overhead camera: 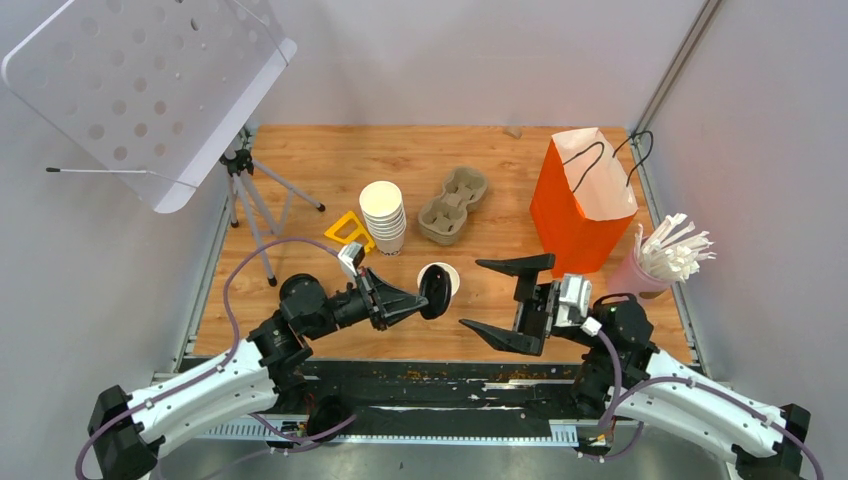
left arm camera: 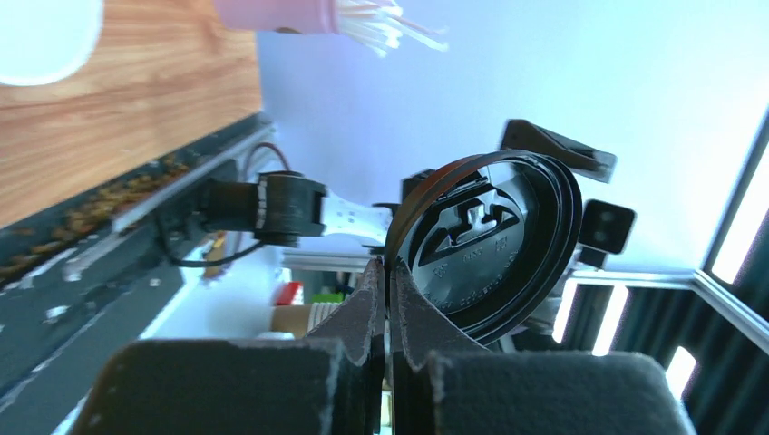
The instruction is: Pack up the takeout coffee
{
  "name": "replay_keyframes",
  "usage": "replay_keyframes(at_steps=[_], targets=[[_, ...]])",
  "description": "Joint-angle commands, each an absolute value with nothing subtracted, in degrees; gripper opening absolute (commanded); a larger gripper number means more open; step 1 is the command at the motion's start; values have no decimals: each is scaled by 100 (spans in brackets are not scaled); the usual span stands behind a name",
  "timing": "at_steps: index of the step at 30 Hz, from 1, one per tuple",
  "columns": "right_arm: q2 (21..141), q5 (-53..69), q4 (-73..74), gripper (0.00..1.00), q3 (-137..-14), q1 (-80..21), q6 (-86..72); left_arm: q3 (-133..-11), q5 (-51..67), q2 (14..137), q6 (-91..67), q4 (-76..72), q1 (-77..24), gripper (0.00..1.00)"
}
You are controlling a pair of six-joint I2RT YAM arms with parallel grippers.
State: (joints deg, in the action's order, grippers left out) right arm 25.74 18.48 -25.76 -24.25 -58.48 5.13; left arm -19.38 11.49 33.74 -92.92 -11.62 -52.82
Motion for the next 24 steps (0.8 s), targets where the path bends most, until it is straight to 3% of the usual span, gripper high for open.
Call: replay_keyframes(at_steps=[1,8,24], targets=[[3027,2328,-3205,99,-2632,-5889,1189,-2122,1716,3863,-9886,-2950,-5265,0],[3340,2360,-3408,99,-2618,-5896,1317,-2503,2183,4487,-9827,-3504,-5264,0],[3507,2283,-3118,99,-2824,-5897,1586,-2497,2164,4434,-9774,-3282,-5332,0]])
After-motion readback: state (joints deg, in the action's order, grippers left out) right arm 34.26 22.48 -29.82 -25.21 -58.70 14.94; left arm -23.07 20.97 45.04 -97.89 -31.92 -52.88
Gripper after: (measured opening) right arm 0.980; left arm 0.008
